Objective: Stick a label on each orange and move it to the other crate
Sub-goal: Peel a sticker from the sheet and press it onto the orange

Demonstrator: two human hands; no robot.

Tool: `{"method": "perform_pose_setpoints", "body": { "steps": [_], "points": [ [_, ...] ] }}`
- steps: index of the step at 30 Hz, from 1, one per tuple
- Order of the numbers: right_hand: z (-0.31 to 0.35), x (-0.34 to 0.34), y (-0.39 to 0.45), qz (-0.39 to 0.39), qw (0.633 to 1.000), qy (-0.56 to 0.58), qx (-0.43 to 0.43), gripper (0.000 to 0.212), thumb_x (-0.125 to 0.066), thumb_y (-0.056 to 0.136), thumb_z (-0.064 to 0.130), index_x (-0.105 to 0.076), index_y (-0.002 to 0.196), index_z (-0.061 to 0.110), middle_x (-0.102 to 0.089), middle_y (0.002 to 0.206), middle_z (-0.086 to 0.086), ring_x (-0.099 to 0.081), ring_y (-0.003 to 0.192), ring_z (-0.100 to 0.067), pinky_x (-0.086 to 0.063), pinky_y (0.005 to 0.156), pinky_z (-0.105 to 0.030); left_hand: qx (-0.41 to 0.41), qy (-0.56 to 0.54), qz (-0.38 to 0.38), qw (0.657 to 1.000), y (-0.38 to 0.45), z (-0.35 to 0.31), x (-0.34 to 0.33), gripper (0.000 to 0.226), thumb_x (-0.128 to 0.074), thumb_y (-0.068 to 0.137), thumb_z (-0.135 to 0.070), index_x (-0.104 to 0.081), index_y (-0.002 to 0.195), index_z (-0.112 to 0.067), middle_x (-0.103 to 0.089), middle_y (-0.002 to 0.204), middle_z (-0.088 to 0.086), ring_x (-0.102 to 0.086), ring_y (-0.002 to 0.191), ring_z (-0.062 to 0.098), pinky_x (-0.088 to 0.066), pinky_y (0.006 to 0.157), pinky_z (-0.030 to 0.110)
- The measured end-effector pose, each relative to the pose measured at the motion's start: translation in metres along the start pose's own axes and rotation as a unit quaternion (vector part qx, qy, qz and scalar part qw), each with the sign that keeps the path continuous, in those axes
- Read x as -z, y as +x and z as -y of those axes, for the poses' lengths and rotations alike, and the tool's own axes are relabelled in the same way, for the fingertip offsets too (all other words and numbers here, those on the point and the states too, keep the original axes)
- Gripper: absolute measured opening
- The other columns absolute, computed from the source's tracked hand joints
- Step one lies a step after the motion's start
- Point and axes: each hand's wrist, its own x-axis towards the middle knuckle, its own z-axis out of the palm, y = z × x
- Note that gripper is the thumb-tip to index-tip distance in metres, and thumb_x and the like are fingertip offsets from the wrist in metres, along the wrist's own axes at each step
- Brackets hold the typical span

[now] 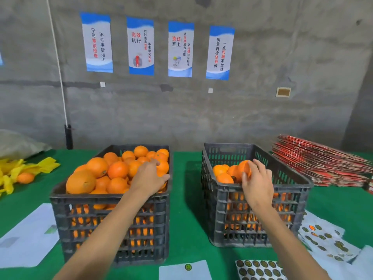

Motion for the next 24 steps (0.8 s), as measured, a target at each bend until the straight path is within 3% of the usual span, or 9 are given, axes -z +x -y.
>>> {"method": "perform_pose_setpoints", "body": {
  "steps": [3, 6, 9, 12, 14, 16, 18, 21, 24],
  "points": [
    [0.005, -0.003, -0.006, -0.014, 1.0, -0.006, 0.004, 0.035, -0.061, 0.098, 0.017, -0.063, 0.132, 0.008, -0.054, 0.145, -0.011, -0.053, 0.114, -0.038, -0.049, 0.094, -0.048, 0.046, 0.03, 0.078, 0.995, 0.009, 0.014, -0.006, 0.06, -0.077, 0.086, -0.041, -0.055, 0.133, -0.01, -0.065, 0.125, 0.015, -0.062, 0.116, 0.035, -0.052, 0.089, 0.042],
    [0.005, 0.004, 0.001, -0.025, 0.998, 0.011, -0.063, 0.027, -0.057, 0.101, 0.02, -0.067, 0.124, 0.01, -0.055, 0.13, -0.012, -0.055, 0.107, -0.038, -0.051, 0.083, -0.048, 0.063, 0.012, 0.09, 0.994, 0.016, 0.019, -0.01, 0.057, -0.079, 0.083, -0.041, -0.058, 0.127, -0.012, -0.066, 0.122, 0.012, -0.06, 0.103, 0.027, -0.047, 0.081, 0.036],
    [0.001, 0.013, 0.015, -0.021, 0.994, 0.033, -0.101, 0.026, -0.053, 0.103, 0.02, -0.068, 0.122, 0.008, -0.056, 0.117, -0.018, -0.059, 0.1, -0.043, -0.05, 0.082, -0.049, 0.051, -0.009, 0.032, 0.998, 0.013, 0.02, -0.011, 0.054, -0.08, 0.081, -0.044, -0.062, 0.123, -0.015, -0.069, 0.113, 0.008, -0.063, 0.105, 0.031, -0.046, 0.077, 0.035],
    [-0.002, 0.017, 0.02, -0.006, 0.993, 0.099, -0.066, 0.033, -0.047, 0.106, 0.017, -0.063, 0.132, 0.005, -0.063, 0.128, -0.019, -0.06, 0.118, -0.041, -0.048, 0.099, -0.047, -0.002, -0.132, -0.109, 0.985, -0.002, 0.012, -0.009, 0.023, -0.075, 0.077, -0.046, -0.06, 0.095, -0.046, -0.056, 0.079, -0.018, -0.06, 0.08, 0.019, -0.042, 0.06, 0.027],
    [-0.001, 0.02, 0.018, 0.006, 0.991, 0.126, -0.035, 0.038, -0.044, 0.105, 0.015, -0.059, 0.139, 0.004, -0.062, 0.138, -0.016, -0.056, 0.13, -0.035, -0.041, 0.111, -0.043, -0.021, -0.201, -0.152, 0.967, -0.016, 0.003, -0.006, 0.033, -0.071, 0.073, -0.055, -0.055, 0.101, -0.052, -0.056, 0.088, -0.022, -0.056, 0.081, 0.006, -0.044, 0.066, 0.024],
    [0.001, 0.025, 0.016, 0.016, 0.989, 0.144, -0.019, 0.039, -0.043, 0.105, 0.013, -0.058, 0.141, 0.005, -0.061, 0.141, -0.013, -0.054, 0.133, -0.031, -0.039, 0.113, -0.041, -0.039, -0.216, -0.16, 0.962, -0.027, -0.003, -0.008, 0.057, -0.07, 0.072, -0.061, -0.056, 0.124, -0.041, -0.059, 0.111, -0.013, -0.059, 0.096, 0.011, -0.051, 0.079, 0.03],
    [0.008, 0.027, 0.008, 0.015, 0.986, 0.164, 0.0, 0.038, -0.043, 0.105, 0.012, -0.059, 0.139, 0.006, -0.062, 0.14, -0.011, -0.055, 0.132, -0.028, -0.04, 0.112, -0.038, -0.07, -0.246, -0.18, 0.95, -0.04, -0.008, -0.013, 0.065, -0.07, 0.074, -0.059, -0.057, 0.132, -0.034, -0.057, 0.12, -0.007, -0.06, 0.105, 0.016, -0.055, 0.086, 0.036],
    [0.023, 0.026, -0.014, 0.016, 0.979, 0.193, 0.068, 0.033, -0.046, 0.103, 0.009, -0.066, 0.129, 0.008, -0.07, 0.126, -0.008, -0.064, 0.117, -0.022, -0.048, 0.102, -0.034, -0.118, -0.31, -0.208, 0.92, -0.069, -0.015, -0.026, 0.06, -0.074, 0.078, -0.047, -0.06, 0.133, -0.027, -0.056, 0.12, -0.003, -0.06, 0.108, 0.018, -0.056, 0.088, 0.035],
    [0.035, 0.016, -0.049, 0.091, 0.955, 0.267, 0.096, 0.027, -0.051, 0.102, 0.009, -0.072, 0.119, 0.015, -0.076, 0.099, 0.003, -0.065, 0.072, -0.006, -0.049, 0.068, -0.019, -0.151, -0.275, -0.21, 0.926, -0.11, -0.011, -0.048, 0.063, -0.075, 0.078, -0.042, -0.057, 0.137, -0.028, -0.051, 0.123, -0.006, -0.055, 0.108, 0.005, -0.047, 0.08, 0.012]
  ]
}}
